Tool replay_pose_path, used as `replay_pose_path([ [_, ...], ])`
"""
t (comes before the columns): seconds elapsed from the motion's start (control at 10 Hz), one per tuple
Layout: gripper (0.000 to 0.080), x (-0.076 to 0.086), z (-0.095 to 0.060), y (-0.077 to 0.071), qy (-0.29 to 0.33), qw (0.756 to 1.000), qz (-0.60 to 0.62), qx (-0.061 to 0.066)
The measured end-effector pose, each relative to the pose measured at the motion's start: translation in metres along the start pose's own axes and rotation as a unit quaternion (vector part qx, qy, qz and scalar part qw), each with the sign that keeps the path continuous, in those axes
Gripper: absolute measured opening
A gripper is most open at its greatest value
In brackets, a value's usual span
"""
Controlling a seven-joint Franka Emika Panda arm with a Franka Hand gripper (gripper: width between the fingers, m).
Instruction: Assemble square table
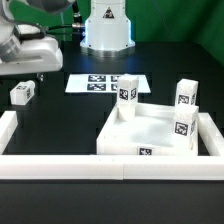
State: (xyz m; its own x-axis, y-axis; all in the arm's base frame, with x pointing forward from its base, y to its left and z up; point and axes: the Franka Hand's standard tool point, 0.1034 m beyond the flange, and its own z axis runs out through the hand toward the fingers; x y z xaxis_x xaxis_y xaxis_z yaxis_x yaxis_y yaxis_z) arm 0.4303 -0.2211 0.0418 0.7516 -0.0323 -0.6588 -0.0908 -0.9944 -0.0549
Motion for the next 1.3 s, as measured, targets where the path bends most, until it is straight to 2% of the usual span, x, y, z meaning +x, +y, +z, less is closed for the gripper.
replay_pose_path([
  [0.2,0.0649,0.004,0.007,0.004,-0.064,0.998,0.005,-0.003],
  [0.3,0.0649,0.01,0.009,0.004,-0.061,0.998,0.009,-0.009],
  [1.3,0.0634,0.016,0.035,0.008,-0.06,0.998,0.009,-0.014],
])
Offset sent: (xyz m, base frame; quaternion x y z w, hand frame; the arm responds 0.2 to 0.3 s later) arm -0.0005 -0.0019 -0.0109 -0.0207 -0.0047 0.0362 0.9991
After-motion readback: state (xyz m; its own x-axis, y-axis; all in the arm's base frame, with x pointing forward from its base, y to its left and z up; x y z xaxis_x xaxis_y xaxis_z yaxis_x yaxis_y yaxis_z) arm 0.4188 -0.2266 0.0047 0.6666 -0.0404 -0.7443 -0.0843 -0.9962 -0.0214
